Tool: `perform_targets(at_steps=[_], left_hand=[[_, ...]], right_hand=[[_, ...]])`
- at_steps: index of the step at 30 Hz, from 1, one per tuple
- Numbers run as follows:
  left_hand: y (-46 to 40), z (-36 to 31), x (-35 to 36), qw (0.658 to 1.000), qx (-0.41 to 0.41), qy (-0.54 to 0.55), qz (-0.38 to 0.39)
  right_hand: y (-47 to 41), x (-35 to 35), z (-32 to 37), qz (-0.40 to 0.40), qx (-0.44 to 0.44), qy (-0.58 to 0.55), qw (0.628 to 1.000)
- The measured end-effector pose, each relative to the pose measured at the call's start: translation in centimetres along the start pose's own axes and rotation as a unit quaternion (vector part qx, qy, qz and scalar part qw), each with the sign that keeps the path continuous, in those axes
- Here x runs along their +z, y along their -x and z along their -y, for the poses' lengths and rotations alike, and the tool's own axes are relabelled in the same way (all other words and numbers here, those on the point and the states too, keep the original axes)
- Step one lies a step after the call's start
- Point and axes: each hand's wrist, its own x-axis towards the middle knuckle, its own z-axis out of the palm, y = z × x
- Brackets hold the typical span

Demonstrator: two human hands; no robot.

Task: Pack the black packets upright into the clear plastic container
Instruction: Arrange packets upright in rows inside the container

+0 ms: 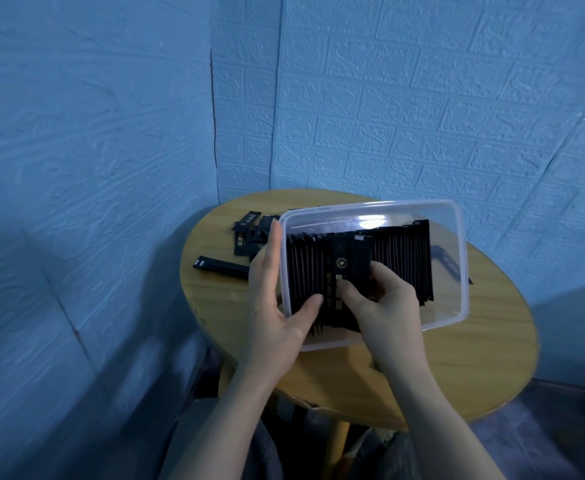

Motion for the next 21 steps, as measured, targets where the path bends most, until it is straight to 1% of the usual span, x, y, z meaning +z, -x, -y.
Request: perform_targets(at_steps=[9,13,17,21], left_hand=[[-0.1,0.1,0.0,1.0,-0.004,-0.002,0.007],[-0.1,0.0,0.0,1.0,0.001,-0.007,0.006],[0.0,0.0,0.0,1.0,-0.001,-0.006,0.006],[-0.1,-0.1,0.0,1.0,-0.004,-0.006,0.003]], right_hand=[[-0.1,1.2,0.1,-0.031,-0.024,0.107,0.993],[0.2,1.2,0.3,-0.024,-0.028,0.087,0.995],[0.6,0.9,0.1,-0.022,-0.027,0.033,0.999],[1.1,0.3,0.1,-0.006,-0.044,0.039,0.998]])
